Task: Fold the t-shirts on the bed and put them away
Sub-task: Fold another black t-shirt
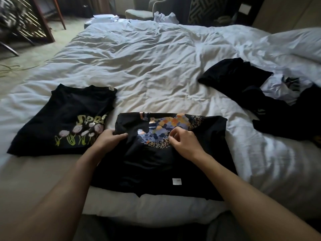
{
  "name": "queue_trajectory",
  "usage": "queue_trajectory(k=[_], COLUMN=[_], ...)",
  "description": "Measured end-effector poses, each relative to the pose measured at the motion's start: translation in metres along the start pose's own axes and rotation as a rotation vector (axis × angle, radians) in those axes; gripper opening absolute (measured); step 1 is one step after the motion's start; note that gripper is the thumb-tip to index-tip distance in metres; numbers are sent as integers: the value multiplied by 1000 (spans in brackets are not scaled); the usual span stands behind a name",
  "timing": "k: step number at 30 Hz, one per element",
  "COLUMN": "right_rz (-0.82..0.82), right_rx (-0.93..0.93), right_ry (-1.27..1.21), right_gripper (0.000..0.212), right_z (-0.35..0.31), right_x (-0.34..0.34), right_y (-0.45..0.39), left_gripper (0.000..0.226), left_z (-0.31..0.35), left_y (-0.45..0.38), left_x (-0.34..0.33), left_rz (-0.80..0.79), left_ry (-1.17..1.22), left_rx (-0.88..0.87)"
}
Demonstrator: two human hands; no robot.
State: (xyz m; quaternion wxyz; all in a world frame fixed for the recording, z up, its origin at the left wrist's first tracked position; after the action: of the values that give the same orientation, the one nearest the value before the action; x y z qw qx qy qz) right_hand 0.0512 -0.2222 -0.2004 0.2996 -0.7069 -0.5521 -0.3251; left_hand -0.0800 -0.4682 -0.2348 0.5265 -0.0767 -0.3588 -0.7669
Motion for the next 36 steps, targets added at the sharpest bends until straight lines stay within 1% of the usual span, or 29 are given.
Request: queue_trajectory(k=[2,4,6,7,9,11,12,14,16,18,19,21,22,24,26,27,31,33,35,36], right_rz=[-36,-55,-18,26,90,40,-16,-119,-125,-76,-53,-10,-6,-53,-130,-127,68,190,319,393], right_rx=[32,32,8,-11,-45,-45,-22,25,36,4,-24,-86,-122,-220,-364,-435,-644,-776,-935,-1000], right_ry=[-53,-151,-184,-158,-34,73,100,126,129,122,94,-51,-144,-319,-477,-537,-699,-925,-1159,-1235], right_gripper=[16,16,16,14,15,22,25,27,23,18,16,19,23,33,38,40,41,37,40,41], right_z=[-9,-16,-13,-6,10,23,26,25,21,17,14,4,0,-8,-14,-13,-3,-8,-16,-20], right_x=[-6,-10,-4,4,23,32,31,22,17,21,22,22,17,-5,-36,-49,-82,-91,-100,-105], right_y=[6,10,12,13,18,26,30,36,34,28,27,37,48,80,114,126,148,155,159,160], left_gripper=[13,30,42,46,54,64,67,66,52,33,26,17,16,14,12,12,14,18,31,38], left_z=[2,4,4,4,3,3,4,8,12,12,12,9,7,7,15,22,57,76,98,110], left_y=[9,10,12,14,19,32,40,59,83,102,110,119,121,118,112,107,80,61,39,27], left_x=[-2,-1,3,4,2,-4,-9,-24,-46,-73,-86,-103,-107,-107,-103,-102,-101,-103,-110,-114], left_rz=[-65,-32,123,214,318,424,496,621,676,601,548,486,478,458,416,387,289,260,227,219], left_ry=[83,69,-85,-151,-237,-379,-464,-577,-574,-541,-526,-497,-489,-477,-483,-493,-521,-524,-585,-636], left_rx=[-16,-49,-52,-46,-32,-34,-69,-231,-433,-569,-604,-640,-644,-629,-599,-585,-578,-583,-591,-598])
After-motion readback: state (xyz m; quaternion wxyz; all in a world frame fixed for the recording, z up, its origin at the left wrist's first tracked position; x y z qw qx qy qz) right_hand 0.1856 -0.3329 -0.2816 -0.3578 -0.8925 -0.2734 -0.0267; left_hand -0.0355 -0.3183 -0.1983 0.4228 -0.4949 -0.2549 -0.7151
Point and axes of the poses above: each hand's wrist, its own y-axis away from the middle knuckle, its own x-axis out of the back of the hand, z = x × y, the point moved 6 cm from there along -y, towards the middle knuckle, and after that the axes turned 10 degrees about x, right-handed, at the moved point
